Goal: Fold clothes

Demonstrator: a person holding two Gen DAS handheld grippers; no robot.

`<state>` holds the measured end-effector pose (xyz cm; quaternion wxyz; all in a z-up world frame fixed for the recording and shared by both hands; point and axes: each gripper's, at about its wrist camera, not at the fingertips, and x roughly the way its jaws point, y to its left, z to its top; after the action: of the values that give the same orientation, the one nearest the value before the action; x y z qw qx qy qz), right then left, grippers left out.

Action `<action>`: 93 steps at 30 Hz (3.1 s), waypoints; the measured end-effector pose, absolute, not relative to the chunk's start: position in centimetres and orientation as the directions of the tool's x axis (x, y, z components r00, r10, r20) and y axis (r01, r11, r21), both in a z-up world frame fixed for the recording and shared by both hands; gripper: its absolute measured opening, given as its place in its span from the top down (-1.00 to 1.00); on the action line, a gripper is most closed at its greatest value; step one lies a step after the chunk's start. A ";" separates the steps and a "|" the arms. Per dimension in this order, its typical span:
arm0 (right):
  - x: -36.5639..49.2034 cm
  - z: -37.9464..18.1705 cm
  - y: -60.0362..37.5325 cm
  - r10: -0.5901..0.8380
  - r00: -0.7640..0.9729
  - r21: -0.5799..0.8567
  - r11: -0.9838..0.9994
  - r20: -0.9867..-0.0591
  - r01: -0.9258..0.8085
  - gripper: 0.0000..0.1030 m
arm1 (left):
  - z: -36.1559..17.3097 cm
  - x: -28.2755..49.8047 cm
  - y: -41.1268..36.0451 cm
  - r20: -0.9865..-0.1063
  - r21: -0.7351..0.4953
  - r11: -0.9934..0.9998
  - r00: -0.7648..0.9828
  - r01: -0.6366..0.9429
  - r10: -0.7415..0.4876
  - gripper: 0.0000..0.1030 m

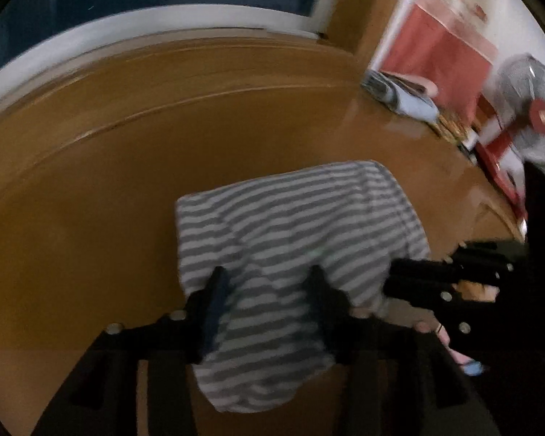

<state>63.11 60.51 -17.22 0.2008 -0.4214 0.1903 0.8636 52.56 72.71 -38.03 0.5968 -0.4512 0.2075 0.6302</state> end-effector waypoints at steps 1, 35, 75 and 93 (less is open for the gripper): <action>63.3 -17.2 60.7 0.178 -0.568 0.170 -0.846 -0.803 -0.505 0.76 | -38.0 52.2 72.7 -0.818 -0.293 -0.218 0.126 -0.931 0.561 -0.04; 68.2 -14.5 71.1 0.168 -0.690 0.443 -0.655 -0.704 -0.612 0.78 | -37.2 52.3 70.2 -0.803 -0.276 -0.287 0.056 -0.917 0.594 -0.16; 67.2 -18.1 67.2 0.200 -0.598 0.415 -0.552 -0.776 -0.723 -0.25 | -37.3 51.4 68.3 -0.813 -0.299 -0.163 0.161 -0.940 0.560 -0.65; 71.3 -17.5 68.1 0.241 -0.591 0.350 -0.615 -0.770 -0.707 0.42 | -37.1 55.5 71.9 -0.799 -0.327 -0.143 0.192 -0.934 0.569 -0.40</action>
<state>71.32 68.14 -17.53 0.2863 -0.3502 0.3328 0.8274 55.47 71.91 -37.08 0.6231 -0.4559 0.2001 0.6032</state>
